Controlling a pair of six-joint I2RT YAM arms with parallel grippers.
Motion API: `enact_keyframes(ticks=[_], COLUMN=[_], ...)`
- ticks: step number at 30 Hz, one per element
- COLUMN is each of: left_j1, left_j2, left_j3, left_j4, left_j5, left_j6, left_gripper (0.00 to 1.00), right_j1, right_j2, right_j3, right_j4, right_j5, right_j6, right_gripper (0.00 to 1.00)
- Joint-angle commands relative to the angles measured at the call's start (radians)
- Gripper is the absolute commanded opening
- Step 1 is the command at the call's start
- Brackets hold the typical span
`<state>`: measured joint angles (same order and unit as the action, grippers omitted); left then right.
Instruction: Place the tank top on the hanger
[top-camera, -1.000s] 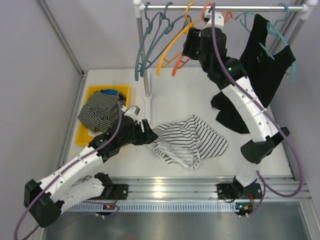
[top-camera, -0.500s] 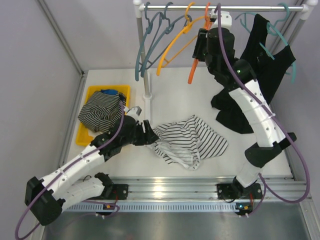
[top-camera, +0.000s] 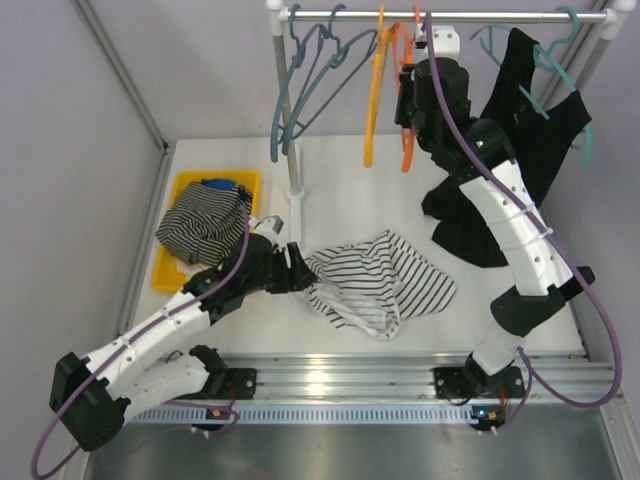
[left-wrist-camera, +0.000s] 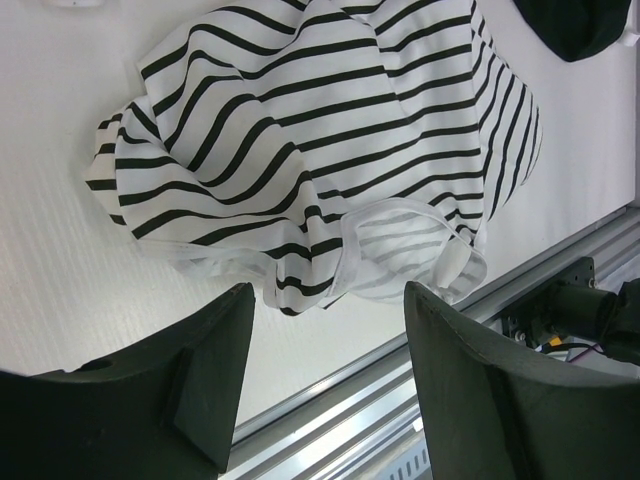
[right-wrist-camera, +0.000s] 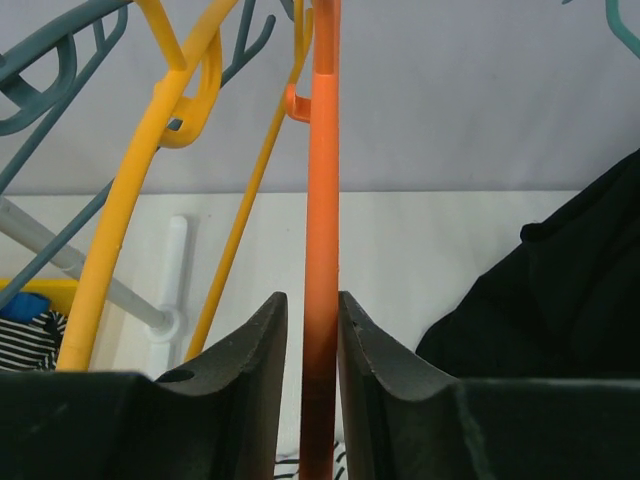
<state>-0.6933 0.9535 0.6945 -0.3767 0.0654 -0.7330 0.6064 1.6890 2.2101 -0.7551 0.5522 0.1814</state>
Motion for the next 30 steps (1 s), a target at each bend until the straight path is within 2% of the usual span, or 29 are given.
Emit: enact_keyframes(ticks=[1,9,14,20,25,30], left_j1=[0.006,0.006,0.005,0.005,0.005,0.005], left_j2=[-0.012,-0.015,-0.012,-0.012,-0.016,-0.021], left_j3=[-0.016,-0.015,-0.013,-0.013,-0.015,-0.018], left_j4=[0.065,0.065,0.071,0.073,0.07,0.07], left_j5=[0.017,0.014,0.017,0.019,0.017,0.016], left_j6=[-0.011,-0.003,-0.003,-0.002,-0.002,-0.002], left_gripper=[0.66,0.66,0.66,0.66,0.66,0.66], right_j1=[-0.008,-0.013,-0.023,-0.043,-0.048,-0.053], right_j2=[-0.028,-0.011,-0.009,-0.023,-0.087,-0.115], right_j3=[0.013,0.054,0.062,0.046,-0.05,-0.072], right_j4=[-0.016,-0.049,-0.058,-0.027,0.106,0.157], right_j5=[0.009,0.023,0.023,0.02,0.009,0.018], right_j6=[-0.036,-0.06,-0.068,-0.082,-0.106,-0.122], right_gripper=[0.25,0.14,0.0,0.0,0.0,0.0])
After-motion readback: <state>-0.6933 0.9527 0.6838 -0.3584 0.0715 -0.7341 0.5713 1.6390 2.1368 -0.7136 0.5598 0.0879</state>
